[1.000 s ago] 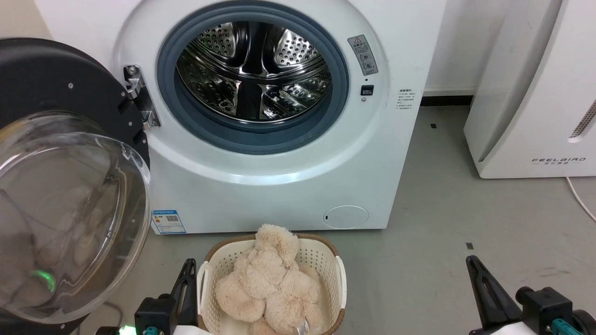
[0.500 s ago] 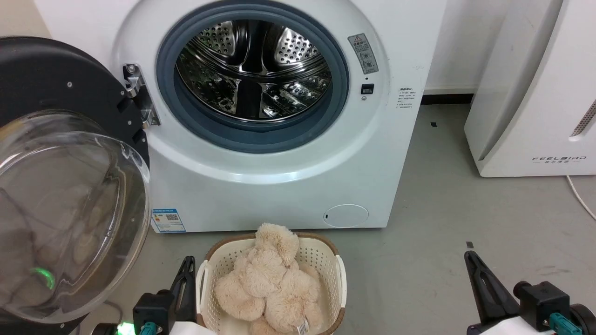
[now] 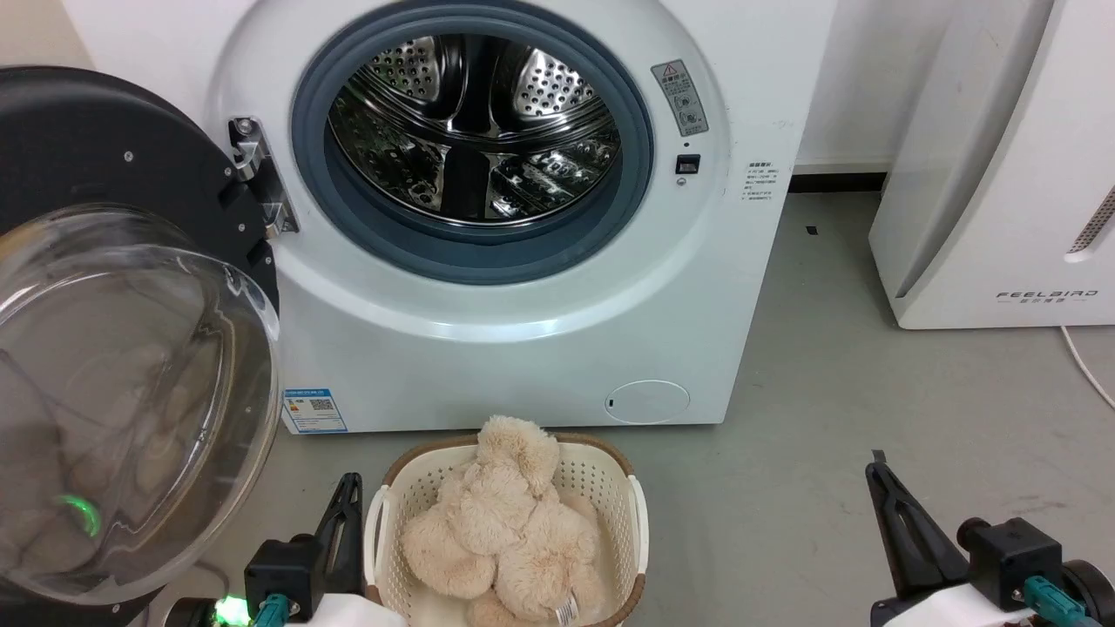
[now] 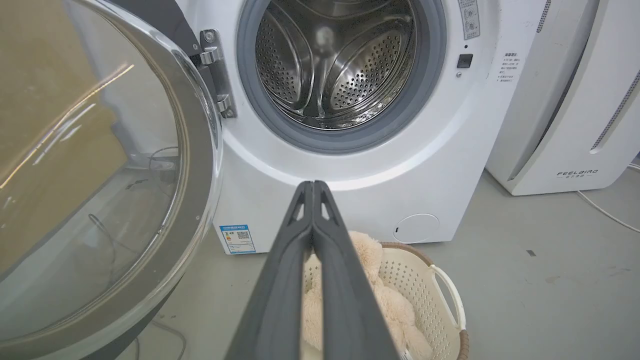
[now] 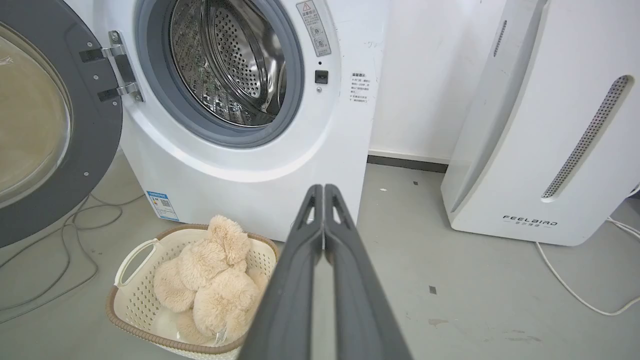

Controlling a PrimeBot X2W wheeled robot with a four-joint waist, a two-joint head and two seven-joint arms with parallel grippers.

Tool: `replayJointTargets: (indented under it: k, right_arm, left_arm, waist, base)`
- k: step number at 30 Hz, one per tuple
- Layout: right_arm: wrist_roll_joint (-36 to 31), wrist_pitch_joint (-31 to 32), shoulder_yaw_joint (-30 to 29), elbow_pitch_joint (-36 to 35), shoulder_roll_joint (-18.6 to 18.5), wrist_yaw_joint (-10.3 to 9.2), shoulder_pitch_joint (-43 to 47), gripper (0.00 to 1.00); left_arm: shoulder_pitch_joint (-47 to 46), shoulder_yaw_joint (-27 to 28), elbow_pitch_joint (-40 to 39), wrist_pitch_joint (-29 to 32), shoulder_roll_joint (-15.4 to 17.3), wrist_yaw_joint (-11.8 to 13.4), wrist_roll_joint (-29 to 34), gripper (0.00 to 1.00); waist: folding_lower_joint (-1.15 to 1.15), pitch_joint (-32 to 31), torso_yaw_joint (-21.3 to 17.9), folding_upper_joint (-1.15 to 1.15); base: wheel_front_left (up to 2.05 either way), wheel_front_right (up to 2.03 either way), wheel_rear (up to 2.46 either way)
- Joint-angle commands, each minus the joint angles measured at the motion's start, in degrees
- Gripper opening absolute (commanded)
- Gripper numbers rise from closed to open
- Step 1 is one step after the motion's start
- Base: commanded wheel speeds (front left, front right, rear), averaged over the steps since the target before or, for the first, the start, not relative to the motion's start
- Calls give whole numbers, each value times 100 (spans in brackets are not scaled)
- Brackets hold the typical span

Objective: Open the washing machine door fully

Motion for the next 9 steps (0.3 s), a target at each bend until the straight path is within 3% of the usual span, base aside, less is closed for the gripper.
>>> replayJointTargets:
  k: [1,9]
  right_arm:
    - [-30,24,12,24,8,1,-98,0]
    - [-43,50,22,42,9,2,-147,0]
  left_arm:
    - [-113,32,-39,26,-25,-26,49,0]
    - [-136,72,-99,118,-35,-60,72,0]
  waist:
    - [0,2,1,0]
    - [0,14,5,0]
  base:
    - [0,0,0]
    - [0,0,0]
